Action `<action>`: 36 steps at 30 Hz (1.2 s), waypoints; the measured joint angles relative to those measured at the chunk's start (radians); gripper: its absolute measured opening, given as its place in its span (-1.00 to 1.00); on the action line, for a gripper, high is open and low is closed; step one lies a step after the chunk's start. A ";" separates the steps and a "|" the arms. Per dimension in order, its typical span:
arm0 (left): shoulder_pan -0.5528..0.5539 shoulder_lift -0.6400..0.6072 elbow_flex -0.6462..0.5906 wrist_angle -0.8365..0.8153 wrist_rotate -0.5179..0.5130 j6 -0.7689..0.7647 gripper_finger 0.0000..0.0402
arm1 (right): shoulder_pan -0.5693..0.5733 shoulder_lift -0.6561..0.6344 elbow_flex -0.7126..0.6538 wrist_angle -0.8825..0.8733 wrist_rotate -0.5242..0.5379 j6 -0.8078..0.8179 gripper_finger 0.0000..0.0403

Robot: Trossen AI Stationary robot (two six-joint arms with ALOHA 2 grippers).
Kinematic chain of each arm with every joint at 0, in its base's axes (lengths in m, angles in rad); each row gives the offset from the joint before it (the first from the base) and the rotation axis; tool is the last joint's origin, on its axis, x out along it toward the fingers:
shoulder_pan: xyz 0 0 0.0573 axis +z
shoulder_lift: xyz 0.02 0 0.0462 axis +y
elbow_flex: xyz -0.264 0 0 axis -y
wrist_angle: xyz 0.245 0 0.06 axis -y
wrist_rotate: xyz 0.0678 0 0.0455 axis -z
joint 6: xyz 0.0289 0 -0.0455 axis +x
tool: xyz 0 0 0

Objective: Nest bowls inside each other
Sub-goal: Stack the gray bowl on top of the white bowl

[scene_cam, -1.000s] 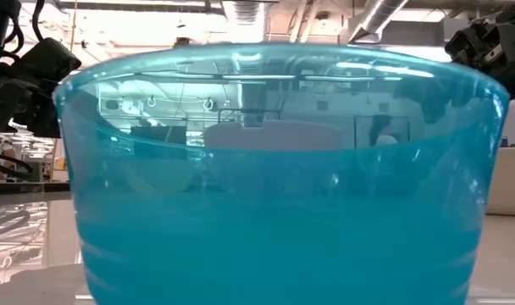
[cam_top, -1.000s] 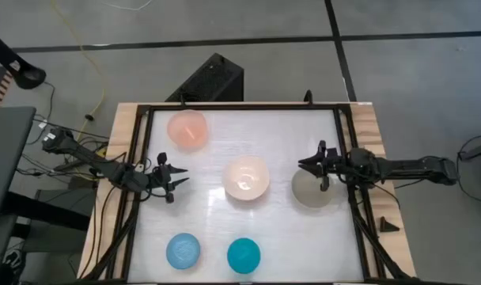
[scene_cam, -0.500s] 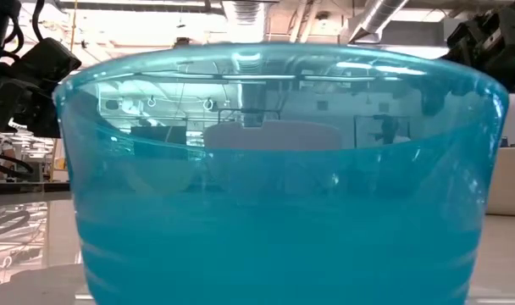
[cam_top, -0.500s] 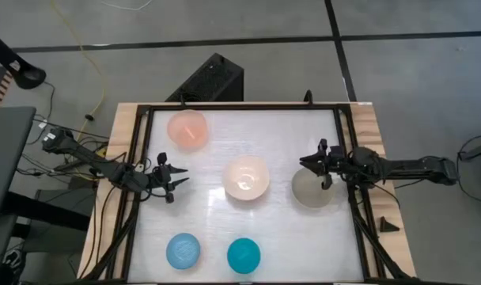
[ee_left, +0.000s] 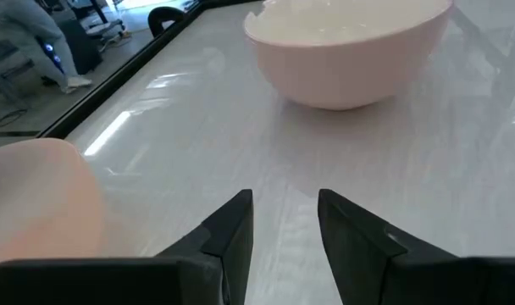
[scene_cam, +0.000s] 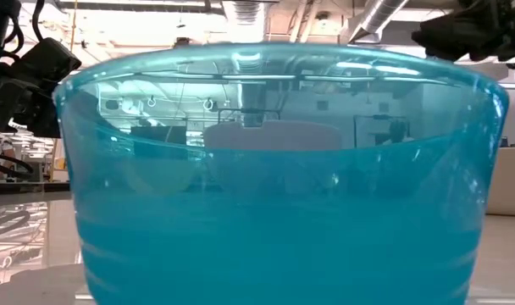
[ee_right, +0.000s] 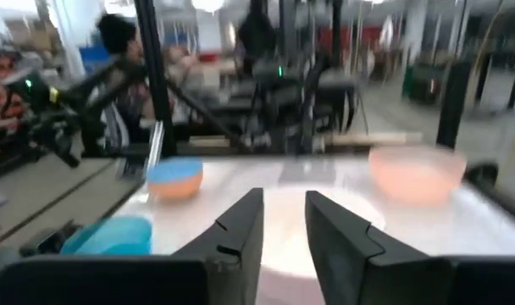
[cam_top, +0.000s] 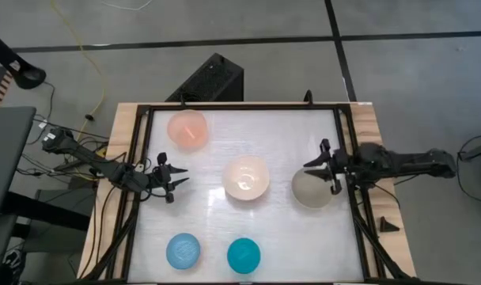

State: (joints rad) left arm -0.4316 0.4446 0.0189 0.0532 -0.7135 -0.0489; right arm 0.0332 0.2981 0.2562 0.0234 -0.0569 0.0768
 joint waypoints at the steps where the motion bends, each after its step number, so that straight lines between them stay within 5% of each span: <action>1: 0.000 0.000 0.000 0.000 0.000 0.000 -0.38 | 0.009 0.012 0.023 -0.048 0.005 0.018 -0.30; 14: 0.000 0.000 0.000 0.000 0.000 0.000 -0.38 | 0.145 0.346 0.225 -0.511 0.000 0.343 0.05; 31: 0.000 0.000 0.000 0.002 0.000 0.000 -0.38 | 0.370 0.793 0.227 -0.439 -0.015 0.614 0.02; 36: 0.000 0.000 0.000 0.002 0.000 0.000 -0.38 | 0.364 0.911 0.235 -0.407 0.010 0.620 -0.28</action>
State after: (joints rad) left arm -0.4314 0.4446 0.0189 0.0555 -0.7132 -0.0486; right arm 0.3970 1.2091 0.4912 -0.3831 -0.0470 0.6973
